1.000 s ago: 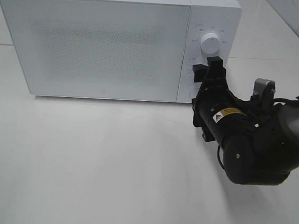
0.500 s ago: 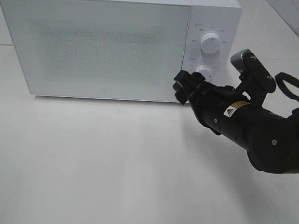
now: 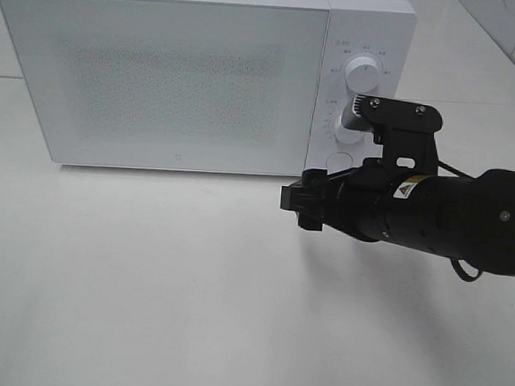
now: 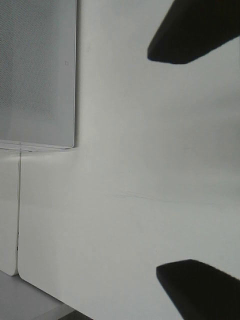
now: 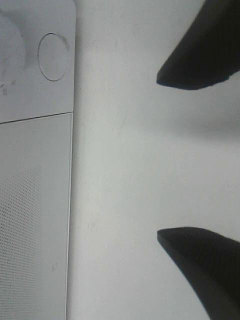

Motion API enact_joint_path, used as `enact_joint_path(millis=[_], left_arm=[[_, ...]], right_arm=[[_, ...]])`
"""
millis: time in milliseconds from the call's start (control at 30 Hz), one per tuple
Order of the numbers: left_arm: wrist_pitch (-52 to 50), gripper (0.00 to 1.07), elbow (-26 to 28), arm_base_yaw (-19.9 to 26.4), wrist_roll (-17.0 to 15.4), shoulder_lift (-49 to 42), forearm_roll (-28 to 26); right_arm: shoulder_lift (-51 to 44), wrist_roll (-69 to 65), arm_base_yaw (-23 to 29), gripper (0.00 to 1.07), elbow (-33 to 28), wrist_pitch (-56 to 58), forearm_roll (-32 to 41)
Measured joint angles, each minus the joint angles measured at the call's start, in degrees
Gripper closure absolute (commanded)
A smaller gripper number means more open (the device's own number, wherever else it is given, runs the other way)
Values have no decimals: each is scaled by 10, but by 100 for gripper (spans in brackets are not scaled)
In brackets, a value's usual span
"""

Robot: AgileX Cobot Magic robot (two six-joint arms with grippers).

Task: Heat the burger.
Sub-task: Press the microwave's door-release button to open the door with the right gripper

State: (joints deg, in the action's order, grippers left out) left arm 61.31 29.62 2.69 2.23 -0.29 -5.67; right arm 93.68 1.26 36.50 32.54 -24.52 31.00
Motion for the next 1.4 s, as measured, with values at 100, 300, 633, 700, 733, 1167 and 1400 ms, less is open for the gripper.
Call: enact_joint_path(millis=[100, 300, 633, 700, 733, 1167, 1400], left_arm=[[0, 7, 0, 0, 0, 0, 0], [0, 7, 0, 0, 0, 0, 0], [0, 7, 0, 0, 0, 0, 0], [0, 7, 0, 0, 0, 0, 0], [0, 7, 0, 0, 0, 0, 0], [0, 7, 0, 0, 0, 0, 0], [0, 7, 0, 0, 0, 0, 0]], right_arm=[[-11, 19, 0, 33, 0, 18, 0], [-44, 40, 0, 33, 0, 71, -4], [-116, 45, 0, 33, 0, 192, -56], [-123, 45, 0, 33, 0, 206, -63], [-138, 45, 0, 33, 0, 232, -74], [-239, 45, 0, 33, -1, 380, -106], [-325, 44, 0, 33, 1, 478, -107]])
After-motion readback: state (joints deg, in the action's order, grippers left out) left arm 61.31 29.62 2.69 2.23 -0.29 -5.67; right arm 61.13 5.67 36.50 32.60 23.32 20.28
